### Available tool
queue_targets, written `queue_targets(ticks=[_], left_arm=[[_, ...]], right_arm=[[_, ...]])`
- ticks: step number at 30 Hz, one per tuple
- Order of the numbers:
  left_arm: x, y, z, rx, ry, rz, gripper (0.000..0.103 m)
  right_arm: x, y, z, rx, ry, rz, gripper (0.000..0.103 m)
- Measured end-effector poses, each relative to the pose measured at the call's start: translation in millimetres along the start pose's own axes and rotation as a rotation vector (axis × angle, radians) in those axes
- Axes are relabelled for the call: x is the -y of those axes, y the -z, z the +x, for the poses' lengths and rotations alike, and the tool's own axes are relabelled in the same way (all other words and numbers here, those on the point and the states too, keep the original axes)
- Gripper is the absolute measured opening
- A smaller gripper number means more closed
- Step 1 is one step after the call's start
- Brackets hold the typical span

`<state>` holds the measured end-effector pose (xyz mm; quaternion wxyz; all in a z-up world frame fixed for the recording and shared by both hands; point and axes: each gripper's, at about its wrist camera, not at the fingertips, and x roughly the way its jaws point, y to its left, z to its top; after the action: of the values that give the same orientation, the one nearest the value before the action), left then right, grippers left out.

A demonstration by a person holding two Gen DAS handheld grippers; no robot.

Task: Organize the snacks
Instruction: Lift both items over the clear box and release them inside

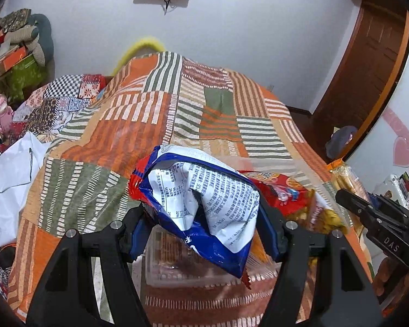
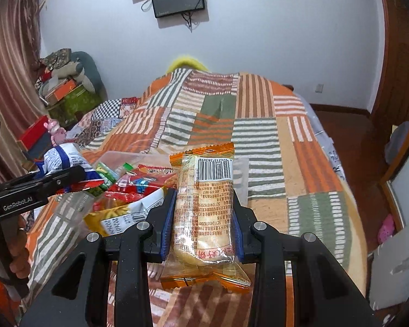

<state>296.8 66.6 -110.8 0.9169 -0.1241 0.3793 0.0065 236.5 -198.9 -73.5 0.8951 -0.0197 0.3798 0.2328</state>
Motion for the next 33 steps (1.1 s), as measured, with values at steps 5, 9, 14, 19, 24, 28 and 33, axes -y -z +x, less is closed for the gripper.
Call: queue_targets(ticks=[5,9,14,19,24,28,33], left_arm=[[-4,-1,16,-0.033,-0.009,-0.032,0.067],[-9,0,24,-0.041,0.006,-0.071,0.067],[-6,1,23,-0.053,0.019,-0.063,0.070],[5,4,10,-0.035,0.025,-0.018,0.079],[11,4,-13,-0.003,0.035,0.000,0.080],[14,4,-40,0.040,0.047,0.010,0.080],[18,4,-84,0.127,0.050,0.031,0.080]], right_arm=[[1,3,11,-0.032,-0.001,-0.001,0.032],[3,5,18,-0.062,0.000,-0.009,0.032],[5,7,18,-0.084,-0.001,-0.010,0.034],[7,7,13,-0.084,-0.006,-0.006,0.042],[5,6,-1,-0.058,-0.001,-0.012,0.043],[4,2,-19,-0.021,0.001,-0.010,0.044],[-4,-3,-51,0.050,-0.012,-0.014,0.044]])
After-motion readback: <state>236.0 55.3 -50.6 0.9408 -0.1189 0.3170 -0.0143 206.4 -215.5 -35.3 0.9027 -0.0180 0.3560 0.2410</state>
